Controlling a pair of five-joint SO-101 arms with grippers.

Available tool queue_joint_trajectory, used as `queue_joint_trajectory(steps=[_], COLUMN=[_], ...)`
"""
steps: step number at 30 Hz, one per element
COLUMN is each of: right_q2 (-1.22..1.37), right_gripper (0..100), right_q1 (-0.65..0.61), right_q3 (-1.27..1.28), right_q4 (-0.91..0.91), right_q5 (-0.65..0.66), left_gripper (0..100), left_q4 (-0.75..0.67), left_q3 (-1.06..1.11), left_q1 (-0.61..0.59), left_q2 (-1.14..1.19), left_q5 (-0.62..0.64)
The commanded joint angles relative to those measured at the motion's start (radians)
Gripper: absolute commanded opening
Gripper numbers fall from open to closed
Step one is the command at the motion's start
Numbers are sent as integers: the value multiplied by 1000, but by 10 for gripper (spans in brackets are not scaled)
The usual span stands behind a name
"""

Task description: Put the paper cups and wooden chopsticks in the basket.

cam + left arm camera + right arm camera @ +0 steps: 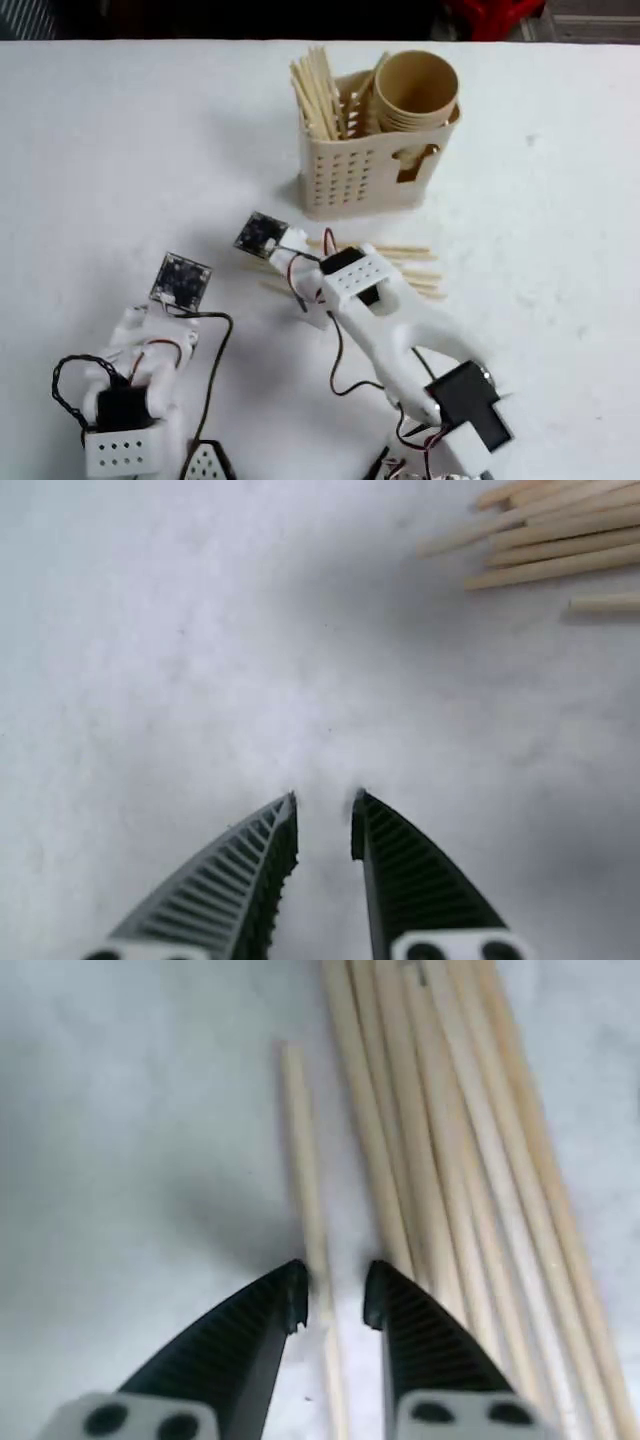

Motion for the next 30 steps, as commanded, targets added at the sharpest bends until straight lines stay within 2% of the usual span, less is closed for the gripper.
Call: queue_joint_trajectory(steps=[1,9,11,18,24,27,30], right_q2=[7,-58,-133,-550,-820,-828,-774], right_gripper=[12,16,16,16,16,16,16], right_q1=[13,21,22,16,54,104,147], right_q3=[-23,-21,-23,-44,-269,-443,-542], right_q4=[-1,41,70,136,128,85,-54], right_q5=[5,3,0,-160,-316,-350,-351], left_gripper=[109,109,109,109,109,109,109], left_q4=[5,5,5,5,5,5,5], left_q3=[-3,-3,-3,-3,-3,-3,-3], left_q1=[12,12,12,12,12,12,12], left_q2=[-8,-8,-8,-8,-8,-8,-8], left_q5=[0,0,0,0,0,0,0])
